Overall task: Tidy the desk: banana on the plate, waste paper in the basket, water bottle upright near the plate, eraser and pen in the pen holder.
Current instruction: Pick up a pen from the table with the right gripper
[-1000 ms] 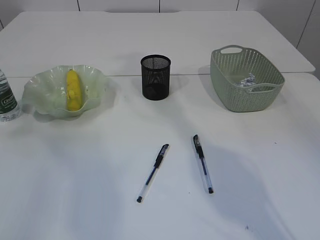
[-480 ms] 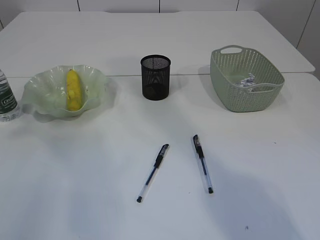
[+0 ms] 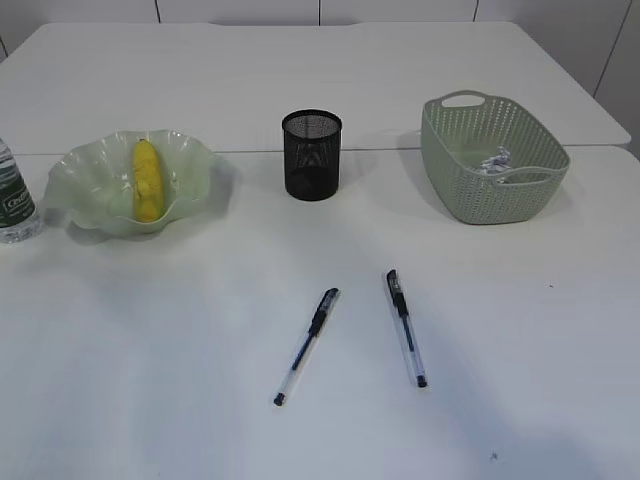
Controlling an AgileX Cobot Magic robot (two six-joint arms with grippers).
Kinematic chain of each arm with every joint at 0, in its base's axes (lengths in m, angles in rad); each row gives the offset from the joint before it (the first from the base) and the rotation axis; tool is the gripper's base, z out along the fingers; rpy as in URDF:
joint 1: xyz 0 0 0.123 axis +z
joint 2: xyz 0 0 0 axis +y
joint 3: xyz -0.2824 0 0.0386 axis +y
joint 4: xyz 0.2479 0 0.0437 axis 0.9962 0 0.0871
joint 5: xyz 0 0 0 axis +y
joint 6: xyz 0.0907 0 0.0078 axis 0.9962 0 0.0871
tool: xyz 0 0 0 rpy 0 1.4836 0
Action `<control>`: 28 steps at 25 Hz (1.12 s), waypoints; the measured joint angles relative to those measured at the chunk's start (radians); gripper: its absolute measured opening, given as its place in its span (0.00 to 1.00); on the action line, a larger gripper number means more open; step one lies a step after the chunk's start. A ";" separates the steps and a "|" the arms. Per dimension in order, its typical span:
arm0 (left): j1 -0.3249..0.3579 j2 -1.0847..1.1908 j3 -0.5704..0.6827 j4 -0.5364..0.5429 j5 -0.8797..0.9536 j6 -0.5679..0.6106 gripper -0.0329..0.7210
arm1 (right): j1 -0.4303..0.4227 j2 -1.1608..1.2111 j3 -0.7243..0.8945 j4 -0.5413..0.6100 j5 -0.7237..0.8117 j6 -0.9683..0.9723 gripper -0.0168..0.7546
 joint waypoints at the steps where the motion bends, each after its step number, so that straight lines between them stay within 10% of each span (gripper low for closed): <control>1: 0.000 0.000 0.000 0.000 0.000 0.000 0.39 | 0.000 -0.043 0.034 -0.008 0.000 0.000 0.50; 16: 0.000 0.000 0.000 -0.077 0.000 0.000 0.39 | 0.000 -0.790 1.053 -0.064 -0.005 -0.002 0.50; 28: 0.000 0.000 0.000 -0.082 0.000 0.000 0.39 | 0.000 -1.219 1.807 -0.032 -0.311 0.053 0.50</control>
